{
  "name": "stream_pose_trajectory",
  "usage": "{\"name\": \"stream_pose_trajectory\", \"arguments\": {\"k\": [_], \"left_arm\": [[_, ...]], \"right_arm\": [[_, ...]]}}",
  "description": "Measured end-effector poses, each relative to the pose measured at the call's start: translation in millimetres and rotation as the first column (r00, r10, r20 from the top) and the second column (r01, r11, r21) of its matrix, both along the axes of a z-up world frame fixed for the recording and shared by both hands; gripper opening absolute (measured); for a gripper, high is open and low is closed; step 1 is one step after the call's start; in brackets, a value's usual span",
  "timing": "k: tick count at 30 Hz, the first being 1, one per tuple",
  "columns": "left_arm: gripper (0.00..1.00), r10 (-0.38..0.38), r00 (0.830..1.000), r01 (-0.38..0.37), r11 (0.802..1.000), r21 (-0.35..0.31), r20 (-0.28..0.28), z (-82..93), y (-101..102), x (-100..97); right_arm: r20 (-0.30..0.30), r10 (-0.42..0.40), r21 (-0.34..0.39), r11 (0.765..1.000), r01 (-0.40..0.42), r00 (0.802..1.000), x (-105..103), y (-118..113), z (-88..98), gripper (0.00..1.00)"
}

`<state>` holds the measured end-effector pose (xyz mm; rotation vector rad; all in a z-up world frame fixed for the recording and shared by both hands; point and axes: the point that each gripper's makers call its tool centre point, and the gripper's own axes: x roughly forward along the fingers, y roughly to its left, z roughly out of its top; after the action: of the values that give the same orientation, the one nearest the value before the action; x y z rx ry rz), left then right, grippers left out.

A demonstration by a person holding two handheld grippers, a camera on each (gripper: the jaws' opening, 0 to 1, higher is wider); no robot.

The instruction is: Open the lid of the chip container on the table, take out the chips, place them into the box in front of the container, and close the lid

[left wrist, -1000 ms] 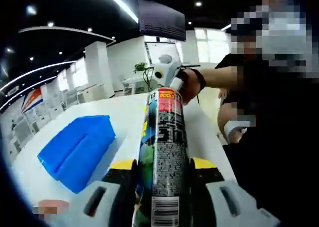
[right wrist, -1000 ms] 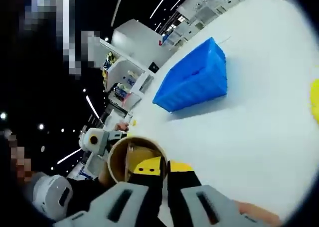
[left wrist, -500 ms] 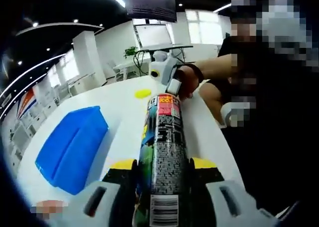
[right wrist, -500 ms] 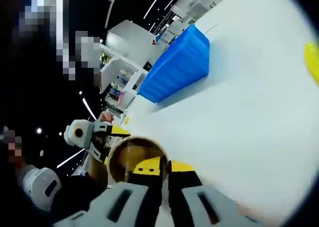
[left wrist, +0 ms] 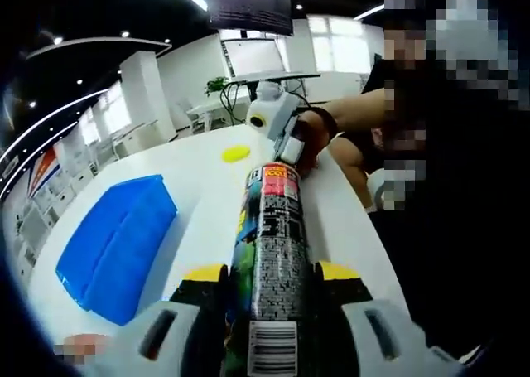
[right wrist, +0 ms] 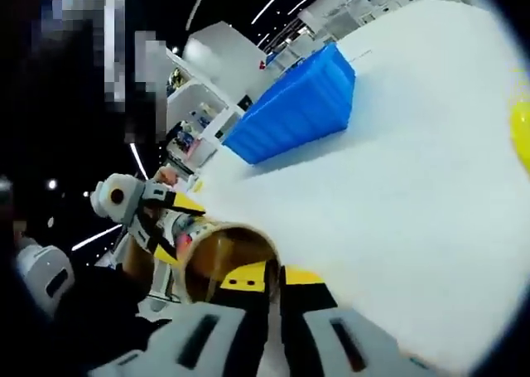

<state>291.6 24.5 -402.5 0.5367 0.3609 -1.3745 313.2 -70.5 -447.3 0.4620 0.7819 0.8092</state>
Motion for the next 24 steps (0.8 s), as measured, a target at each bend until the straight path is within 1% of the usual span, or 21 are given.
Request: {"name": "stream_pose_trajectory", "arguments": {"k": [2, 4, 5, 6, 7, 9, 10, 11, 12, 13, 14, 15, 16, 17, 18, 19, 20, 21, 24], "left_arm": [[0.42, -0.004, 1.0, 0.004, 1.0, 0.01, -0.003, -3.5, -0.5, -1.5], [0.42, -0.004, 1.0, 0.004, 1.0, 0.001, -0.003, -3.1, -4.8, -0.8], [0.42, -0.003, 1.0, 0.003, 1.0, 0.001, -0.005, -2.6, -3.6, -1.4], [0.42, -0.003, 1.0, 0.003, 1.0, 0.0, -0.006, -2.8, -4.0, -1.4], [0.42, -0.003, 1.0, 0.003, 1.0, -0.001, -0.007, -2.9, -4.4, -1.4], [0.42, -0.002, 1.0, 0.002, 1.0, -0.004, -0.011, -3.3, -5.6, -1.4], [0.42, -0.001, 1.0, 0.001, 1.0, -0.006, -0.012, -3.3, -6.0, -1.4], [0.42, -0.001, 1.0, 0.001, 1.0, -0.009, -0.012, -3.5, -6.9, -1.6], [0.42, -0.001, 1.0, 0.001, 1.0, -0.01, -0.013, -2.7, -6.2, -2.4], [0.42, -0.002, 1.0, 0.002, 1.0, -0.011, -0.012, -2.2, -5.9, -3.2], [0.42, -0.002, 1.0, 0.002, 1.0, -0.011, -0.011, -1.9, -6.0, -3.6], [0.42, -0.001, 1.0, 0.001, 1.0, -0.012, -0.011, -1.6, -5.9, -3.8], [0.42, 0.0, 1.0, 0.0, 1.0, -0.015, -0.012, -1.5, -6.5, -4.0], [0.42, 0.002, 1.0, -0.002, 1.0, -0.02, -0.012, -1.4, -7.3, -4.2], [0.42, 0.002, 1.0, -0.003, 1.0, -0.021, -0.012, -1.3, -7.7, -4.3], [0.42, 0.003, 1.0, -0.003, 1.0, -0.023, -0.013, -1.3, -8.0, -4.4], [0.42, 0.004, 1.0, -0.004, 1.0, -0.024, -0.013, -1.4, -8.3, -4.6], [0.42, 0.003, 1.0, -0.004, 1.0, -0.026, -0.014, -1.2, -8.7, -4.9], [0.42, 0.005, 1.0, -0.005, 0.999, -0.032, -0.021, -0.3, -8.6, -5.2]], "right_arm": [[0.008, -0.007, 0.001, 1.0, 0.007, 1.0, 2.2, -6.2, 1.3, 0.03], [-0.029, -0.02, 0.072, 0.997, 0.022, 0.999, 2.6, -12.0, 8.4, 0.04], [-0.045, -0.021, 0.141, 0.99, 0.027, 0.999, 1.9, -13.7, 16.2, 0.04], [-0.053, -0.016, 0.182, 0.983, 0.025, 0.998, 2.6, -16.2, 20.2, 0.04], [-0.065, 0.01, 0.24, 0.971, 0.006, 0.998, -1.1, -16.9, 27.1, 0.04], [-0.093, 0.04, 0.307, 0.952, -0.009, 0.995, -5.2, -18.1, 35.1, 0.05], [-0.099, 0.048, 0.334, 0.942, -0.012, 0.994, -5.3, -19.2, 37.6, 0.08], [-0.12, 0.065, 0.368, 0.93, -0.017, 0.991, -5.6, -21.1, 39.9, 0.09], [-0.127, 0.083, 0.373, 0.927, -0.03, 0.988, -6.9, -21.8, 38.3, 0.1], [-0.163, 0.1, 0.382, 0.924, -0.031, 0.981, -9.4, -21.3, 35.7, 0.11], [-0.192, 0.094, 0.382, 0.924, -0.014, 0.977, -8.5, -21.3, 33.5, 0.11], [-0.211, 0.1, 0.391, 0.92, -0.01, 0.973, -9.1, -18.9, 32.4, 0.11], [-0.223, 0.112, 0.403, 0.915, -0.013, 0.968, -10.8, -16.7, 32.9, 0.09], [-0.244, 0.127, 0.433, 0.901, -0.009, 0.961, -11.2, -14.3, 35.3, 0.08], [-0.259, 0.131, 0.446, 0.895, -0.003, 0.957, -11.2, -12.7, 35.1, 0.07], [-0.271, 0.133, 0.444, 0.896, 0.002, 0.953, -10.6, -11.7, 32.5, 0.07], [-0.276, 0.133, 0.446, 0.895, 0.004, 0.952, -9.6, -10.4, 31.1, 0.07], [-0.281, 0.133, 0.449, 0.894, 0.007, 0.95, -12.9, -3.7, 31.1, 0.07], [-0.273, 0.147, 0.46, 0.888, -0.005, 0.951, -11.2, -1.1, 31.0, 0.07]]}}
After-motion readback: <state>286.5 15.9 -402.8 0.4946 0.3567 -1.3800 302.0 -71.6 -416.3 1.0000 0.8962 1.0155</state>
